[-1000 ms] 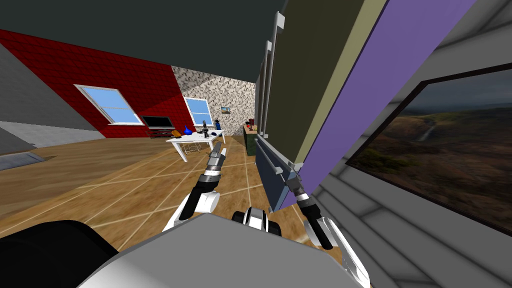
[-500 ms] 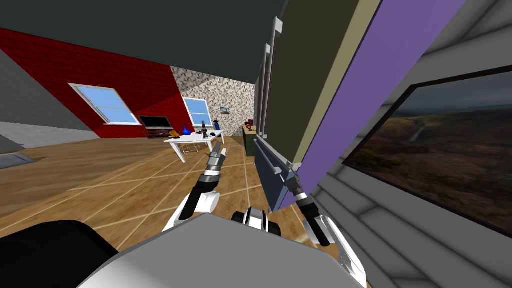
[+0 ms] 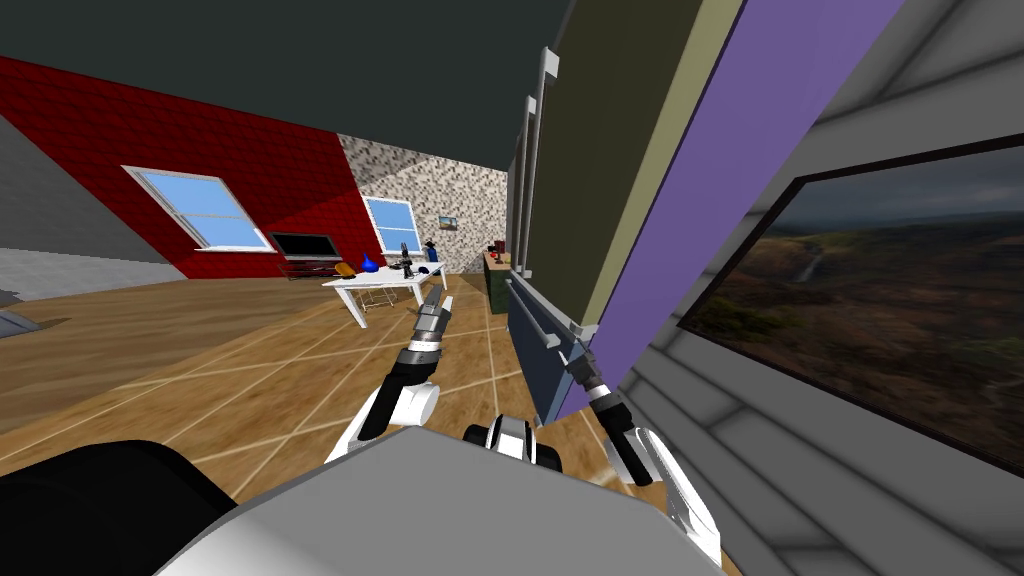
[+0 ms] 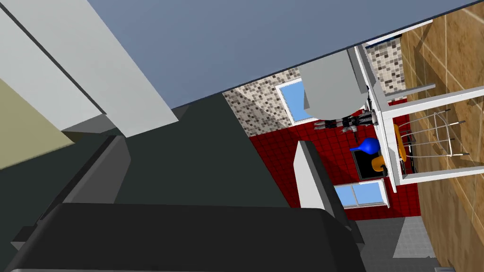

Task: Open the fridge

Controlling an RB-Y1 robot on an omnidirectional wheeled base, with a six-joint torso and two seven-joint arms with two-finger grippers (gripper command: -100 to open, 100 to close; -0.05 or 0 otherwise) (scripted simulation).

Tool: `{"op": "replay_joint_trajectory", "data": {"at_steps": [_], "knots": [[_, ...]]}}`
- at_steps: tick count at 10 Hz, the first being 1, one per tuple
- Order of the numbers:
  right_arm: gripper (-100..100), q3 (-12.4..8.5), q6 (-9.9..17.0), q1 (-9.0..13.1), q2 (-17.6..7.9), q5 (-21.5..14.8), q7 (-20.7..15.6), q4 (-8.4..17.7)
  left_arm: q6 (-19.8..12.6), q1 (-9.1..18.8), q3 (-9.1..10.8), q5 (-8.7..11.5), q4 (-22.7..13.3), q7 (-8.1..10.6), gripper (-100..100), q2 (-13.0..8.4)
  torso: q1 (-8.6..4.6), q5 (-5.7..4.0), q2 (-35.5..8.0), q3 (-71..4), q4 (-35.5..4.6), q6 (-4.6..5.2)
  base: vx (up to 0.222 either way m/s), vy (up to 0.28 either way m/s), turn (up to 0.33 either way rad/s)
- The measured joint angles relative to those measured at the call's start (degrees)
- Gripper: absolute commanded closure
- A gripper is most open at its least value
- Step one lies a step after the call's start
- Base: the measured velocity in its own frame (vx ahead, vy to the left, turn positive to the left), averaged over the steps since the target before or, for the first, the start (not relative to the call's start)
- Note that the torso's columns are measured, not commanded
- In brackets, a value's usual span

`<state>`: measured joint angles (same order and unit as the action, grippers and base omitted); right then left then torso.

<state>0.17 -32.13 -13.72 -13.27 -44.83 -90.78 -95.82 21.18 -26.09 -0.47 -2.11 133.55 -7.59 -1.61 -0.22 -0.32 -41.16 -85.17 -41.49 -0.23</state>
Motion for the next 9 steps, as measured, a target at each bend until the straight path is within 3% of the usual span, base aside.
{"op": "replay_joint_trajectory", "data": {"at_steps": [9], "knots": [[-100,-1.0,-1.9,2.4,3.0,-7.3,-14.5,7.0,0.0,0.0,0.00,0.0,0.0,0.00,0,0.0,0.34,0.15,0.2,-0.1,-0.1,-0.23,0.004,-0.012,-0.025]]}}
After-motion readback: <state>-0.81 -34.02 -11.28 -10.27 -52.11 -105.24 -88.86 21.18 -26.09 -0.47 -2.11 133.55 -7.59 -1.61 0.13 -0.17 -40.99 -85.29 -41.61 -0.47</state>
